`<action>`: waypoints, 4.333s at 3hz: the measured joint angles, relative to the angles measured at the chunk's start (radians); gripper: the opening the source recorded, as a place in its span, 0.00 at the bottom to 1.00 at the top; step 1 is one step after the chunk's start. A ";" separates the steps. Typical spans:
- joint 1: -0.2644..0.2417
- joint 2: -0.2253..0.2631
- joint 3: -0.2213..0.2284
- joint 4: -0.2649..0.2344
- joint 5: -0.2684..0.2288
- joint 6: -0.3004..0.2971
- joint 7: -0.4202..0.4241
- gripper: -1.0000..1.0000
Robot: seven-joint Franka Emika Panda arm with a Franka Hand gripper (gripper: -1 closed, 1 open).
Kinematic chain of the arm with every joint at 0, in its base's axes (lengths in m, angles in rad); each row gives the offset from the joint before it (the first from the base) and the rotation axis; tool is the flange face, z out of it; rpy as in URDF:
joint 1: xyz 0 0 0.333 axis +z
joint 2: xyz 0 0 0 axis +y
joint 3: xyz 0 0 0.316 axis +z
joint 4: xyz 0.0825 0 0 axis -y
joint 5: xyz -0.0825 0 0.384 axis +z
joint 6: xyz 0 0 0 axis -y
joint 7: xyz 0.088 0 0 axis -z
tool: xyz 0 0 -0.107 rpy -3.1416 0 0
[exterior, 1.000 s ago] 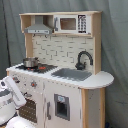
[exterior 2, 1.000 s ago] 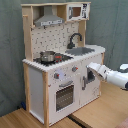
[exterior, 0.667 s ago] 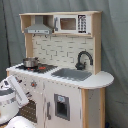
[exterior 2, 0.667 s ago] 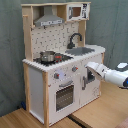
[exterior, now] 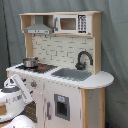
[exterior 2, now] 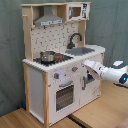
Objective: Play with the kitchen
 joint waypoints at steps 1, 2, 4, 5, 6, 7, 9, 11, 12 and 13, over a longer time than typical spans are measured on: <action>-0.071 0.000 0.009 0.032 0.000 0.066 0.001 1.00; -0.139 -0.001 0.051 0.091 0.003 0.097 0.012 1.00; -0.304 -0.005 0.058 0.192 0.004 0.139 0.011 1.00; -0.311 -0.006 0.068 0.198 0.004 0.140 0.010 1.00; -0.311 -0.006 0.069 0.198 0.004 0.140 0.010 0.00; -0.313 -0.014 0.067 0.209 0.003 0.130 -0.098 0.00; -0.305 -0.014 0.072 0.217 0.003 0.089 -0.324 0.00; -0.295 -0.014 0.078 0.226 0.002 0.040 -0.561 0.00; -0.290 -0.015 0.081 0.231 0.002 0.018 -0.674 0.00; -0.286 -0.016 0.084 0.237 0.002 -0.006 -0.790 0.00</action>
